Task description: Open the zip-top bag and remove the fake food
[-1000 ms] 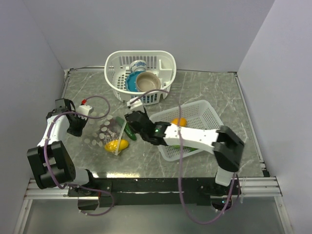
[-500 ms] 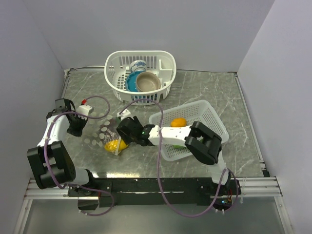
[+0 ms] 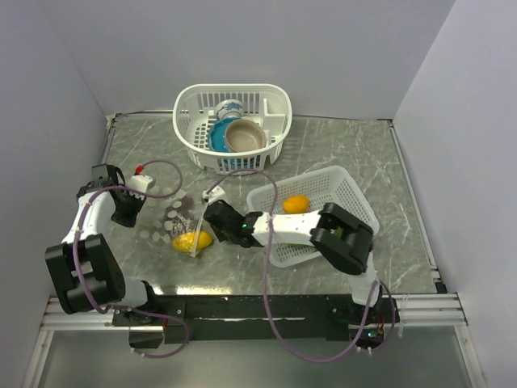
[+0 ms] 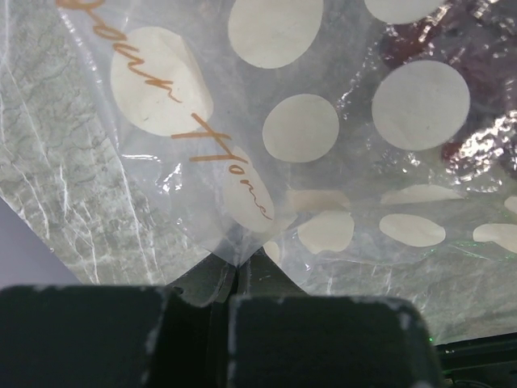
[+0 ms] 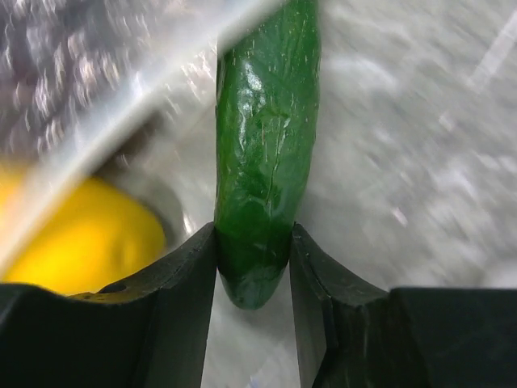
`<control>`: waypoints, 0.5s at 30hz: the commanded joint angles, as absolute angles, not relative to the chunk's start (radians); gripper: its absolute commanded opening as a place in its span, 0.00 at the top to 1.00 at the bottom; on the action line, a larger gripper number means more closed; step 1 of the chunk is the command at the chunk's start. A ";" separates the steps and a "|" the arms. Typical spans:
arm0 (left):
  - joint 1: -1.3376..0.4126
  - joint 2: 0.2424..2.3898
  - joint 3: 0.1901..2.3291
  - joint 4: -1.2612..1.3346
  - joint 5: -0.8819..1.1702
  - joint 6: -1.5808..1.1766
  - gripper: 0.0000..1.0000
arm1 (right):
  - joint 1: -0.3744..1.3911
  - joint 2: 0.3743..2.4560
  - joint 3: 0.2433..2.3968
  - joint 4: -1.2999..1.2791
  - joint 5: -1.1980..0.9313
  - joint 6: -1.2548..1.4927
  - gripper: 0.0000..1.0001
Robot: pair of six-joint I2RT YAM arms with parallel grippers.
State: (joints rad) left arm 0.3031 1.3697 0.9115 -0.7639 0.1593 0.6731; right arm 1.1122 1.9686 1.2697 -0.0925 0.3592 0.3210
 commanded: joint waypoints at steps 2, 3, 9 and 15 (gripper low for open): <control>0.302 1.356 0.891 -0.732 0.135 0.667 0.99 | 1.103 1.622 1.160 -0.155 0.445 0.371 0.92; 0.302 1.356 0.884 -0.701 0.117 0.661 0.99 | 1.104 1.585 1.128 -0.178 0.469 0.391 0.92; 0.296 1.358 0.839 -0.666 0.060 0.653 0.99 | 1.069 1.249 0.890 -0.250 0.529 0.521 0.92; 0.243 1.347 0.828 -0.667 0.086 0.647 0.99 | 0.918 1.111 0.727 -0.446 0.672 0.744 0.76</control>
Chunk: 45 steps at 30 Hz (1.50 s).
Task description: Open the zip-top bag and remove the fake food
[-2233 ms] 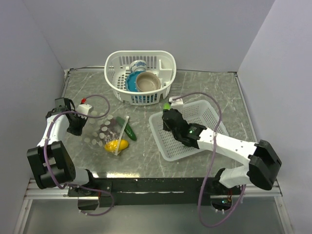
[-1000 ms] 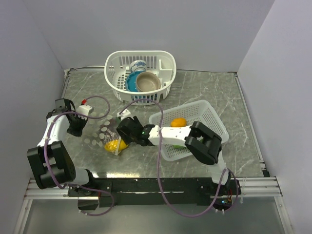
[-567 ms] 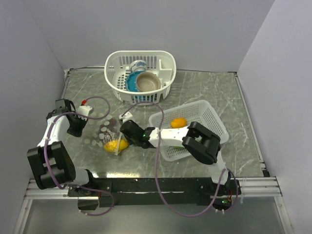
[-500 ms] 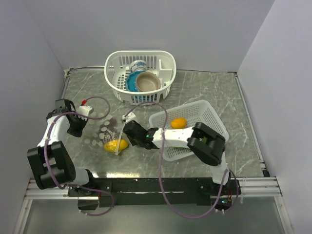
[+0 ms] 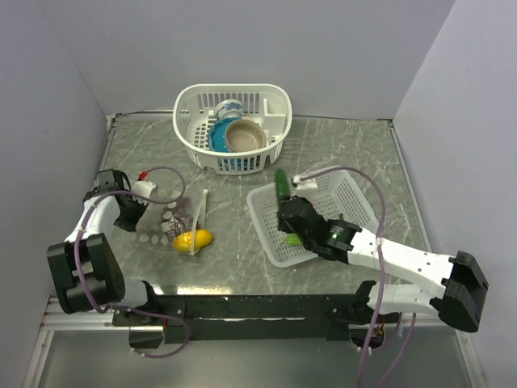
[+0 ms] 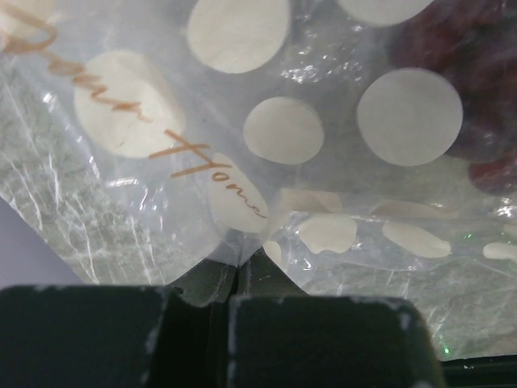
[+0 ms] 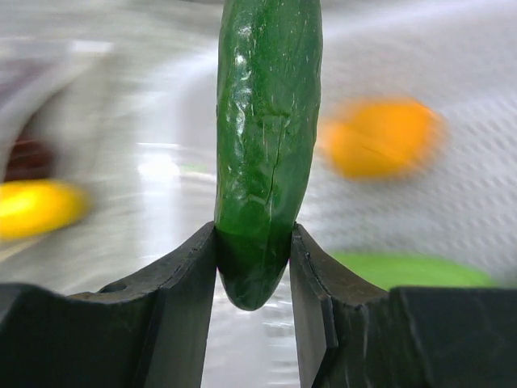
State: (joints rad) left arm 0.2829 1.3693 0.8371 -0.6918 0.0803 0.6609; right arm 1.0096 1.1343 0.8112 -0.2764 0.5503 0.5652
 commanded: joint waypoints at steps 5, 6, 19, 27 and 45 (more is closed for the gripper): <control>0.132 1.422 0.867 -0.649 0.049 0.588 0.99 | 0.903 1.091 0.721 -0.483 0.692 0.732 0.07; 0.111 1.436 0.877 -0.644 0.040 0.577 0.99 | 0.911 1.086 0.729 -0.474 0.693 0.717 0.03; 0.008 1.667 1.011 -0.612 -0.049 0.505 0.99 | 1.253 1.394 0.957 -0.003 0.602 0.206 0.00; -0.031 1.743 1.100 -0.640 -0.054 0.486 0.99 | 1.270 1.701 1.126 0.066 0.370 0.089 0.00; -0.084 1.691 1.085 -0.687 -0.045 0.454 0.99 | 1.227 2.011 1.342 0.107 0.267 0.120 0.00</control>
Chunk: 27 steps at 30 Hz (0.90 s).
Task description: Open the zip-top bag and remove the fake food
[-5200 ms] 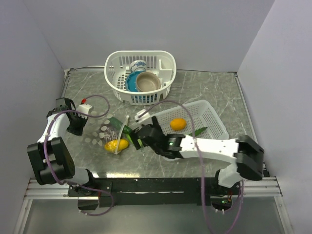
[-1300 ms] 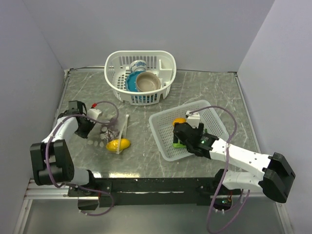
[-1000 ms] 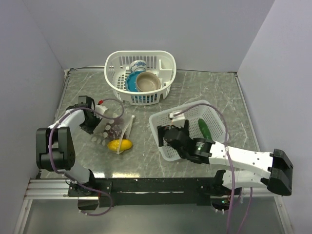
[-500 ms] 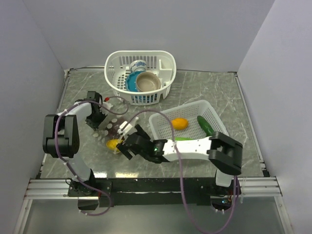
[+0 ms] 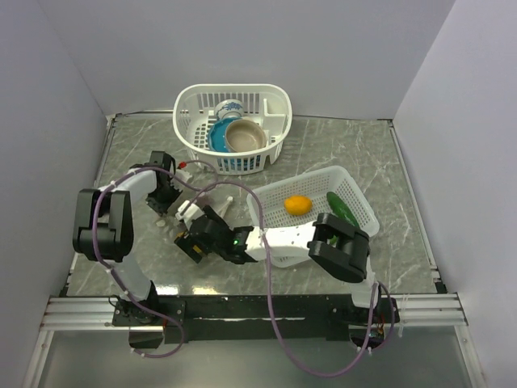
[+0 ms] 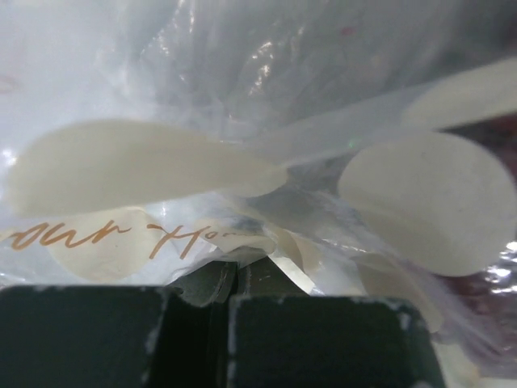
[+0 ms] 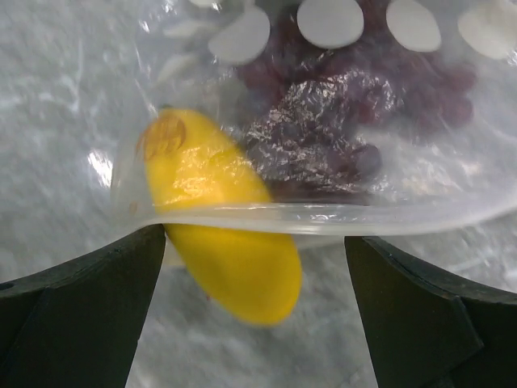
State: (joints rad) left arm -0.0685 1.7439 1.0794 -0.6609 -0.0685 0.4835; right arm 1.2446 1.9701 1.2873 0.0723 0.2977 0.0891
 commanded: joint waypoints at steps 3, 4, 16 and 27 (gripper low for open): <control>-0.084 1.660 1.063 -0.693 -0.043 0.453 0.99 | 1.221 2.029 1.338 0.109 0.252 0.150 0.00; -0.086 1.655 1.055 -0.692 -0.044 0.454 0.99 | 1.221 2.029 1.329 0.110 0.249 0.162 0.00; -0.084 1.588 0.977 -0.678 -0.075 0.460 0.99 | 1.220 1.954 1.229 0.084 0.227 0.230 0.29; -0.023 1.575 1.005 -0.696 -0.014 0.468 0.99 | 1.220 1.533 1.034 -0.018 0.339 0.287 0.43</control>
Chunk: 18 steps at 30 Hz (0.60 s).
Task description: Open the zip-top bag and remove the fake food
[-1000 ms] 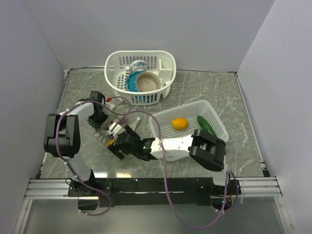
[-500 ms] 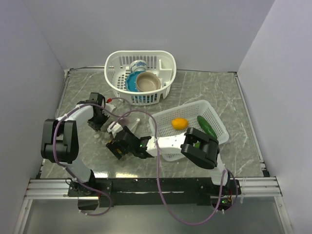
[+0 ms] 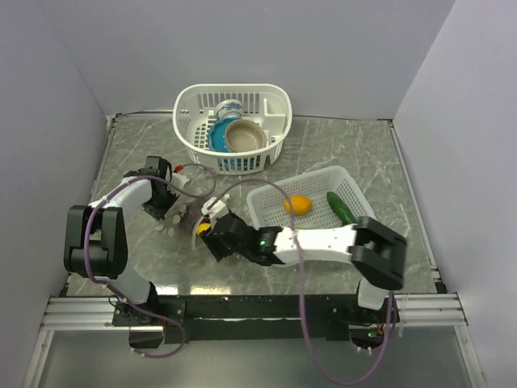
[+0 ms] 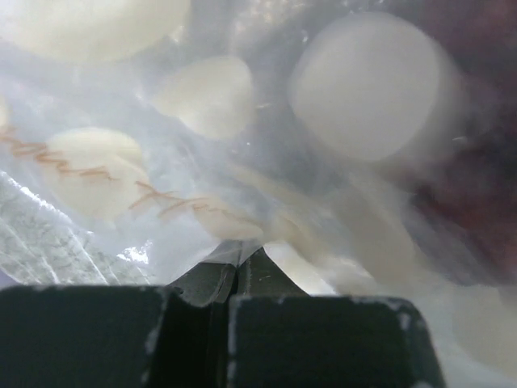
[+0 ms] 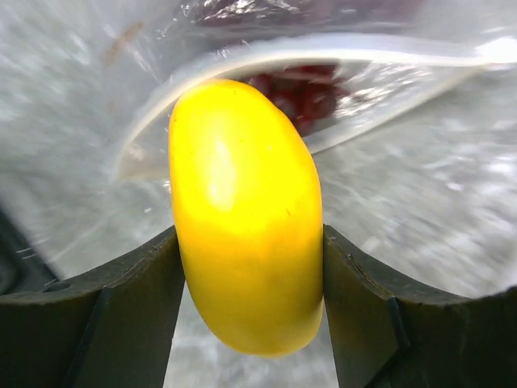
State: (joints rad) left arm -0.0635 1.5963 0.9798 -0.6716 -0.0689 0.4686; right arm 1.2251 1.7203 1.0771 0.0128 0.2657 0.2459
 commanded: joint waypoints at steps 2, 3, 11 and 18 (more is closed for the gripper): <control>-0.002 1.580 1.018 -0.706 -0.008 0.472 0.99 | 1.220 1.468 1.002 -0.037 0.388 0.291 0.44; -0.003 1.582 1.020 -0.706 -0.008 0.474 0.99 | 1.216 1.406 0.971 -0.063 0.405 0.296 0.44; -0.002 1.572 1.011 -0.707 -0.008 0.489 0.99 | 1.122 1.134 0.809 -0.314 0.739 0.541 0.50; -0.002 1.588 1.025 -0.713 -0.008 0.483 0.99 | 0.907 1.078 0.747 -0.553 0.870 0.779 0.08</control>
